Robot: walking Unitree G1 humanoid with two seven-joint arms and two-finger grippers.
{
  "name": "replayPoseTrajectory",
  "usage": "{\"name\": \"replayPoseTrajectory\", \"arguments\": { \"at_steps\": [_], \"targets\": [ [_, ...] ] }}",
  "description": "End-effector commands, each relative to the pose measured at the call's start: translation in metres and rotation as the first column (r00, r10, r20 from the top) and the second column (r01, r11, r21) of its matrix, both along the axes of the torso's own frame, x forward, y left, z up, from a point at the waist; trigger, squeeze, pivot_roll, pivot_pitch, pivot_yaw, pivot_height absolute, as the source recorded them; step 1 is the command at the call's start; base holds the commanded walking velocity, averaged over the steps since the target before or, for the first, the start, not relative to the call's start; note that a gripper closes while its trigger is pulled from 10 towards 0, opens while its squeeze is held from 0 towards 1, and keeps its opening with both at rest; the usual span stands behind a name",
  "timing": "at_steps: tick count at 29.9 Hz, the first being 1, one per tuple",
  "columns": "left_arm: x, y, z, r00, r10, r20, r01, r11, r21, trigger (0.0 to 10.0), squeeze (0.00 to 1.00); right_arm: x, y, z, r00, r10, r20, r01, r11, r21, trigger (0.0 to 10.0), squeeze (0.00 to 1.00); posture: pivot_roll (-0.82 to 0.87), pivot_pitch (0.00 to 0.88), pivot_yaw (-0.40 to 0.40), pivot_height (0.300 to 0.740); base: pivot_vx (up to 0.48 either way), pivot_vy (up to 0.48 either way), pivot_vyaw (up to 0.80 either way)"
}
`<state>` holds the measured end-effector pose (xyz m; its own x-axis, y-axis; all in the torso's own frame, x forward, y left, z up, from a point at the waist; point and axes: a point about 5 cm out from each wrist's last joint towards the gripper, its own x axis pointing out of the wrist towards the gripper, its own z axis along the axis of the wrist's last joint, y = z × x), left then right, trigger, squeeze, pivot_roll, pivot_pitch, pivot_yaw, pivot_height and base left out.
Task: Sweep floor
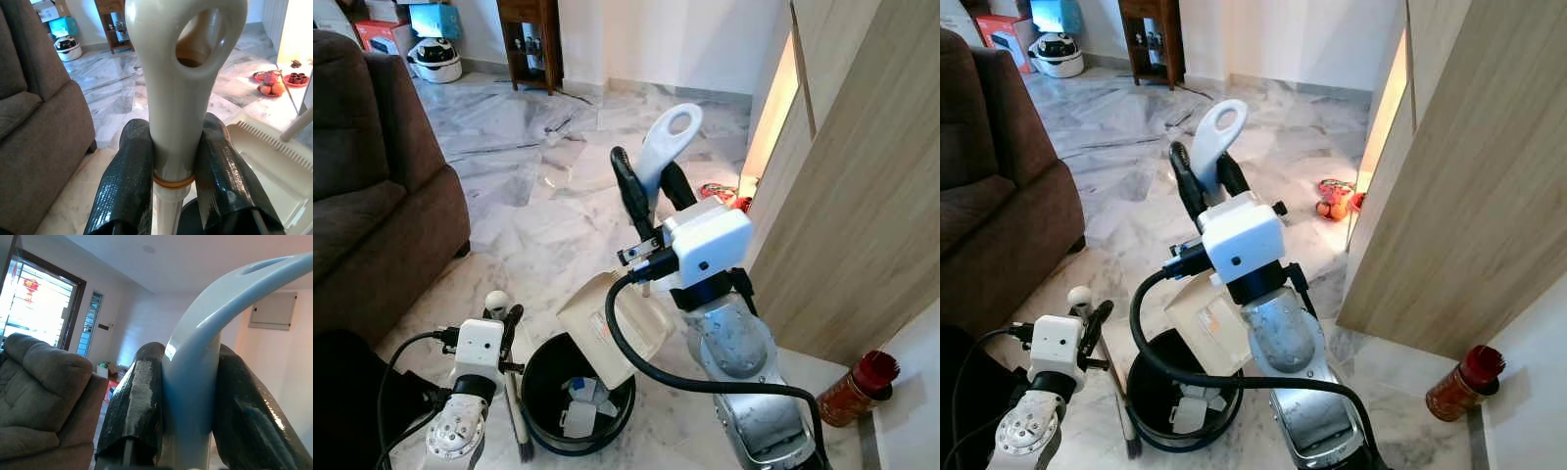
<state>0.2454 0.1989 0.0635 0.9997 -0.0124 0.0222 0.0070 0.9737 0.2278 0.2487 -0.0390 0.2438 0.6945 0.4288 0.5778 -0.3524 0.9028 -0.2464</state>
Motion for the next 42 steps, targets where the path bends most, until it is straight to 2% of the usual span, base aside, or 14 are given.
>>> {"name": "replayPoseTrajectory", "arguments": {
  "at_steps": [1, 9, 12, 24, 30, 34, 39, 41, 42],
  "targets": [
    [0.0034, 0.0003, 0.0055, 1.000, -0.001, 0.030, 0.000, 1.000, 0.011, 10.0, 0.00, -0.0063, 0.0016, 0.0112, 0.998, 0.019, 0.066, -0.021, 0.999, 0.026, 10.0, 0.00, 0.21, 0.046, -0.011, 0.740, 0.000, 0.000, 0.00],
    [0.0042, 0.0012, 0.0062, 1.000, 0.002, 0.031, -0.002, 1.000, 0.012, 10.0, 0.00, -0.0085, 0.0044, 0.0110, 0.995, 0.016, 0.101, -0.015, 1.000, -0.014, 10.0, 0.00, 0.21, 0.048, -0.012, 0.740, 0.000, 0.000, 0.00],
    [0.0045, 0.0011, 0.0064, 0.999, 0.000, 0.032, 0.000, 1.000, 0.011, 10.0, 0.00, -0.0105, 0.0069, 0.0100, 0.989, 0.011, 0.150, 0.001, 0.997, -0.080, 10.0, 0.00, 0.21, 0.047, -0.011, 0.740, 0.000, 0.000, 0.00],
    [0.0049, 0.0001, 0.0070, 0.999, -0.003, 0.033, 0.002, 1.000, 0.012, 10.0, 0.00, -0.0089, 0.0073, 0.0056, 0.997, 0.035, 0.069, -0.035, 0.999, -0.015, 10.0, 0.00, 0.21, 0.048, -0.014, 0.740, 0.000, 0.000, 0.00],
    [0.0048, 0.0003, 0.0072, 0.999, -0.002, 0.033, 0.002, 1.000, 0.012, 10.0, 0.00, -0.0085, 0.0067, 0.0067, 0.997, 0.029, 0.072, -0.029, 1.000, -0.006, 10.0, 0.00, 0.21, 0.050, -0.014, 0.740, 0.000, 0.000, 0.00],
    [0.0045, 0.0010, 0.0071, 0.999, 0.001, 0.032, -0.002, 1.000, 0.010, 10.0, 0.00, -0.0093, 0.0059, 0.0086, 0.993, 0.001, 0.121, 0.004, 0.999, -0.043, 10.0, 0.00, 0.22, 0.051, -0.015, 0.740, 0.000, 0.000, 0.00],
    [0.0042, 0.0008, 0.0067, 1.000, 0.000, 0.030, -0.001, 1.000, 0.008, 10.0, 0.00, -0.0096, 0.0068, 0.0075, 0.993, 0.008, 0.115, -0.003, 0.999, -0.044, 10.0, 0.00, 0.21, 0.051, -0.015, 0.740, 0.000, 0.000, 0.00],
    [0.0041, 0.0010, 0.0067, 1.000, 0.001, 0.030, -0.001, 1.000, 0.008, 10.0, 0.00, -0.0093, 0.0070, 0.0068, 0.995, 0.014, 0.099, -0.010, 0.999, -0.032, 10.0, 0.00, 0.21, 0.051, -0.015, 0.740, 0.000, 0.000, 0.00],
    [0.0041, 0.0011, 0.0066, 1.000, 0.002, 0.029, -0.003, 1.000, 0.008, 10.0, 0.00, -0.0079, 0.0069, 0.0050, 0.998, 0.028, 0.053, -0.028, 1.000, 0.005, 10.0, 0.00, 0.21, 0.051, -0.015, 0.740, 0.000, 0.000, 0.00]
  ]
}}
